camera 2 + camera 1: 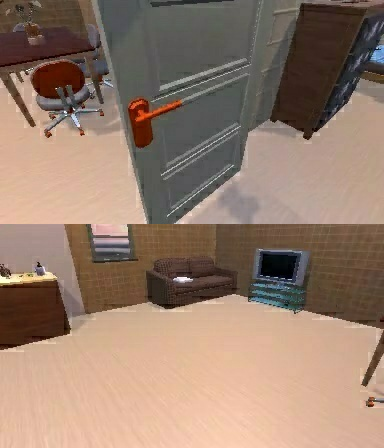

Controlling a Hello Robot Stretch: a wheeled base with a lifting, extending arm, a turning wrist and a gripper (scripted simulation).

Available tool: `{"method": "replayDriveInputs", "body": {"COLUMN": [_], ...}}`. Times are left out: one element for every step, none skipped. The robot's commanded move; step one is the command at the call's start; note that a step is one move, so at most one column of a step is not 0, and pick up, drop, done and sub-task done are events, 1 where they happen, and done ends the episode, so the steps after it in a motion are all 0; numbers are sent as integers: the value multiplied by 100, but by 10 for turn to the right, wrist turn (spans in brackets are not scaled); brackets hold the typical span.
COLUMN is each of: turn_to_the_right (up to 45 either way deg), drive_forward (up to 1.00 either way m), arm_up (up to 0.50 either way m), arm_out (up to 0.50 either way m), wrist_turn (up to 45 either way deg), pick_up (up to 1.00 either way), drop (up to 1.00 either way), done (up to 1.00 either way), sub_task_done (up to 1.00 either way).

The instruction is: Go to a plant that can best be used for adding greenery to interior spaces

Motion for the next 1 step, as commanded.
{"method": "replayDriveInputs", "body": {"turn_to_the_right": [0], "drive_forward": [50], "arm_up": [0], "arm_out": [0], "wrist_turn": [0], "pick_up": [0], "drop": [0], "done": [0], "sub_task_done": [0]}}
